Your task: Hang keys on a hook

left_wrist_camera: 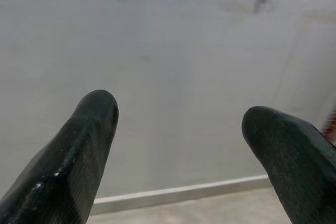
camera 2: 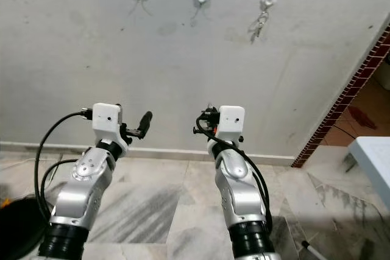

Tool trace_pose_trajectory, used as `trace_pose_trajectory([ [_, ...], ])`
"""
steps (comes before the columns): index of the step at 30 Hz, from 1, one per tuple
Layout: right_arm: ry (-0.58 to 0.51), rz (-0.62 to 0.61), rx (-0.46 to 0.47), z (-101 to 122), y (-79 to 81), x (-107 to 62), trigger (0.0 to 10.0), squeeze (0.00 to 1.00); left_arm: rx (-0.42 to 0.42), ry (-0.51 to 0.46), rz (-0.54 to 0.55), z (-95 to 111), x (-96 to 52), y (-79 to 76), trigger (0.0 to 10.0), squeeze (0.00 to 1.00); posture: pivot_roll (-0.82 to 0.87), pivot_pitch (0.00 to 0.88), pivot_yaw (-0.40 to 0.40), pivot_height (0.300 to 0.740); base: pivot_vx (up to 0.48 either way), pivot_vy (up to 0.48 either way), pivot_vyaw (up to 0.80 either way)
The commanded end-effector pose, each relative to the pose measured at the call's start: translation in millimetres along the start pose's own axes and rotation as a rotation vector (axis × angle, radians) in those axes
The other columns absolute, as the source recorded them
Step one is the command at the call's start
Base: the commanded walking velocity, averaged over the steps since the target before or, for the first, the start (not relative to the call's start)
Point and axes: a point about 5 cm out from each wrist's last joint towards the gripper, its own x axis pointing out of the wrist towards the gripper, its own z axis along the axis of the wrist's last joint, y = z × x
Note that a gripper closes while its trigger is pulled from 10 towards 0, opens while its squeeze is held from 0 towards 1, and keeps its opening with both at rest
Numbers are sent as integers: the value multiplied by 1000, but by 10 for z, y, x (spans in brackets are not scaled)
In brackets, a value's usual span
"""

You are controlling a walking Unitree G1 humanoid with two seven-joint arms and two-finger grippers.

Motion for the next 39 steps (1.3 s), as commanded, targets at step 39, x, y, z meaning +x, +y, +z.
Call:
trace_pose_trajectory([
  [39, -27, 19, 17, 51, 100, 15, 10000, 0, 19, 19, 14, -12, -8, 87, 10000, 0, 117, 0, -67, 740, 359, 148, 0],
])
